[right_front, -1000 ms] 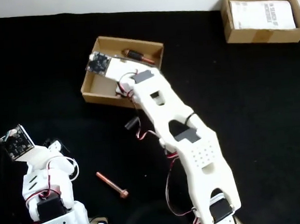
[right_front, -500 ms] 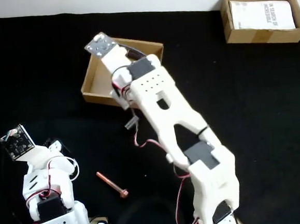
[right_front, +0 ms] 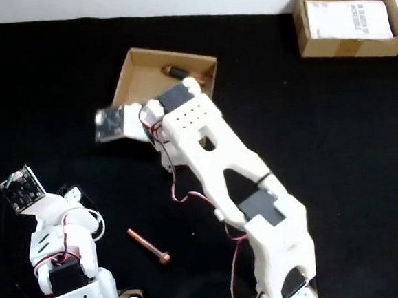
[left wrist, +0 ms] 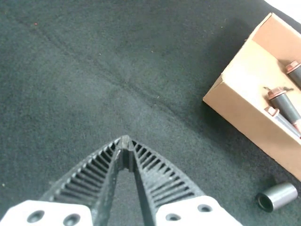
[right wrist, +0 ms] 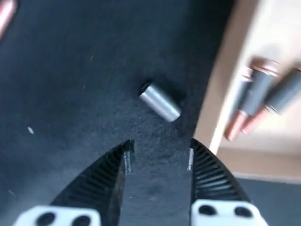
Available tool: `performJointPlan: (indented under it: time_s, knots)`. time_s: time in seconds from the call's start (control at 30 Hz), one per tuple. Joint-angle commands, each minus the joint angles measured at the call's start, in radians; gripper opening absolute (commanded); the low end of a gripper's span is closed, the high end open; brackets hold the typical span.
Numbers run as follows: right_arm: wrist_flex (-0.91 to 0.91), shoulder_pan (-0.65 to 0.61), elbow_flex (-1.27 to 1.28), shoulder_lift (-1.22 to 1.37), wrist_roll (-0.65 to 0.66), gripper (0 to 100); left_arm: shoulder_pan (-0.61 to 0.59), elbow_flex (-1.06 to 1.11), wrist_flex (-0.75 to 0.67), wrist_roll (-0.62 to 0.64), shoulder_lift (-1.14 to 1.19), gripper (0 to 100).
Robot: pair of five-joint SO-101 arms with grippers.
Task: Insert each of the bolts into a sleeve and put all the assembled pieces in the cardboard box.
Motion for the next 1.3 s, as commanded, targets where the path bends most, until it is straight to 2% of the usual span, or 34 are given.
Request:
performJointPlan:
  time_s: [0.0, 0.07, 0.2, 0.27, 0.57, 0.73, 0.97, 1.27]
  knots:
    - [-0.012, -0.018, -0.044, 0.039, 0.121, 16.2, -0.005, 0.019, 0.018, -0.002, -0.005, 1]
    - [-0.007, -0.030, -0.044, 0.084, 0.160, 16.2, -0.022, 0.019, 0.018, -0.021, -0.007, 1]
    - [-0.013, -0.036, -0.085, 0.170, 0.196, 16.2, -0.033, 0.019, 0.020, -0.210, -0.007, 1]
    - [-0.007, -0.035, -0.162, 0.228, 0.195, 16.2, -0.033, 0.019, 0.020, -0.265, -0.007, 1]
    - [0.124, -0.035, -0.575, 0.483, 0.198, 16.2, -0.031, 0.019, 0.023, -0.265, -0.007, 1]
    - [0.197, -0.008, -0.673, 0.588, 0.160, 16.2, -0.030, 0.019, 0.023, -0.267, -0.007, 1]
    - [0.197, 0.018, -0.656, 0.526, 0.147, 16.2, -0.030, 0.019, 0.023, -0.269, -0.007, 1]
    - [0.196, 0.028, -0.372, 0.437, 0.143, 16.2, -0.030, 0.019, 0.023, -0.269, -0.007, 1]
